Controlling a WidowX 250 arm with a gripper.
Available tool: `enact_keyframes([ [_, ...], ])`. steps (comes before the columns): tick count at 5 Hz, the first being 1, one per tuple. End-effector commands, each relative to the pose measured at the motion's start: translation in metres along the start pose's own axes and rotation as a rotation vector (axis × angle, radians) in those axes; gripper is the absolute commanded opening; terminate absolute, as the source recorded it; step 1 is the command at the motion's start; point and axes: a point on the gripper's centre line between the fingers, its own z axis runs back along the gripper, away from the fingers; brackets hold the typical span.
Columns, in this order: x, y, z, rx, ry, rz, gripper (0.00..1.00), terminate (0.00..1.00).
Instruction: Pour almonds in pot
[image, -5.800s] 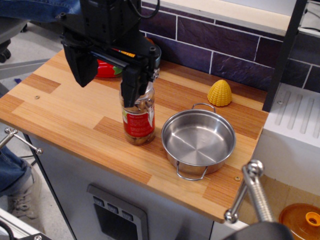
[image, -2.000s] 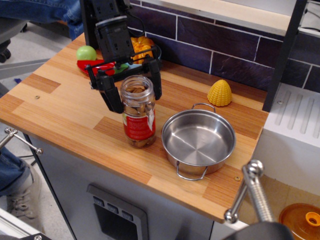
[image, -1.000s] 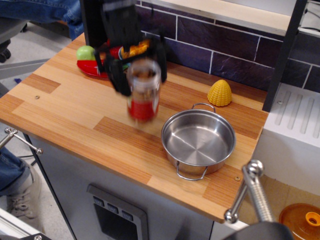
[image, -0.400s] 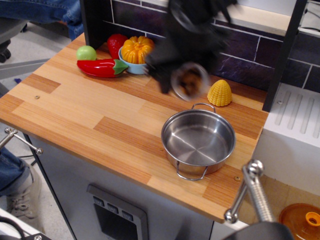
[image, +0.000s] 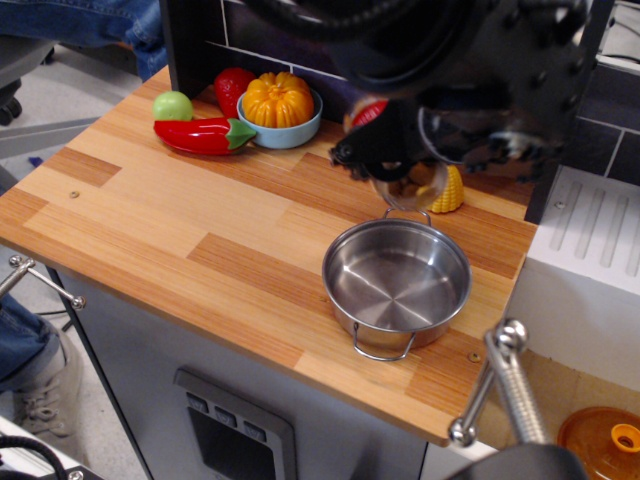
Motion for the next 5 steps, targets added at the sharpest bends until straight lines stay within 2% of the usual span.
enact_keyframes([
  [1, 0.005, 0.007, -0.004, -0.036, -0.155, 0.025, 0.00, 0.00],
  [3, -0.006, 0.017, 0.001, -0.145, -0.309, -0.048, 0.00, 0.00],
  [4, -0.010, 0.017, 0.004, -0.166, -0.375, -0.039, 0.00, 0.00],
  [5, -0.006, 0.014, -0.004, -0.155, -0.418, -0.025, 0.00, 0.00],
])
